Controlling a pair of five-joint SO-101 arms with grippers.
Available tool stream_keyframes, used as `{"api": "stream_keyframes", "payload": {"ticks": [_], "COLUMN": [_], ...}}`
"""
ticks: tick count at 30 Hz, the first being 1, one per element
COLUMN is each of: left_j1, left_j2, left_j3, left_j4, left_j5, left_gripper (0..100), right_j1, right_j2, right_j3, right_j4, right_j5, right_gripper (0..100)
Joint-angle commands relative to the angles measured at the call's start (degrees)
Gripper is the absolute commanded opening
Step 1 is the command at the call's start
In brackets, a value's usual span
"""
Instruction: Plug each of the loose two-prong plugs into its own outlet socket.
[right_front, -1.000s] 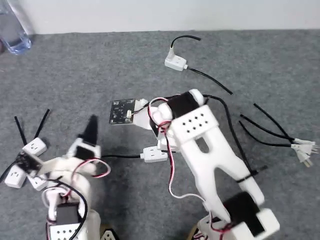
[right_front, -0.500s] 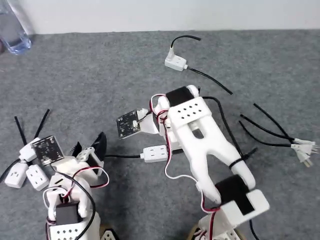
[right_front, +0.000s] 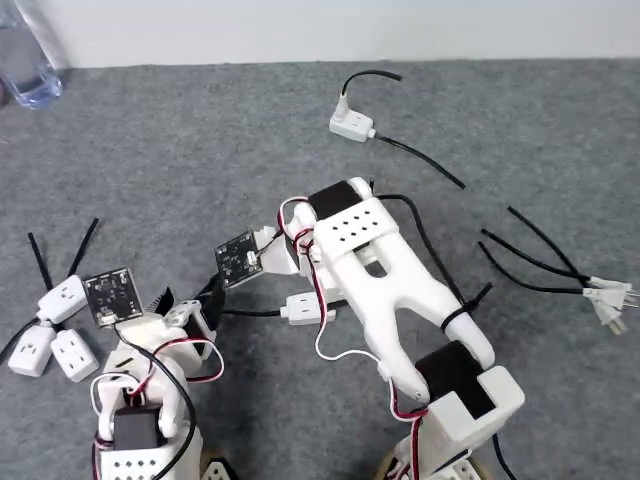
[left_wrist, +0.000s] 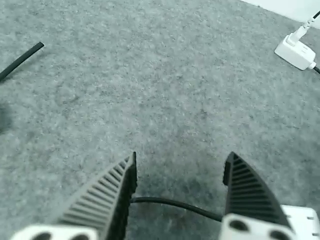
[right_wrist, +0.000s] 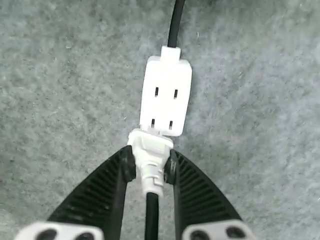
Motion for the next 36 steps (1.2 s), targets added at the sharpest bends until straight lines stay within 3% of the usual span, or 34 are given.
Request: {"api": "stream_keyframes", "payload": {"ticks": [1,36], "left_j1": [0.0,0.4], "left_j2": [-0.2,-0.2], "left_j3": [-0.7,-0.7], "left_j4": [0.2,0.1], "left_j5": [-0.9,-1.0], "left_gripper": [27,27], "right_j1": [-0.7,2.1], "right_j2": [0.3,6.4], "right_j3": [-0.3,0.0], "right_j4": [-1.6,-5.6], "right_j5": [-0.4,9.7], "right_gripper": [0.9,0.9]}}
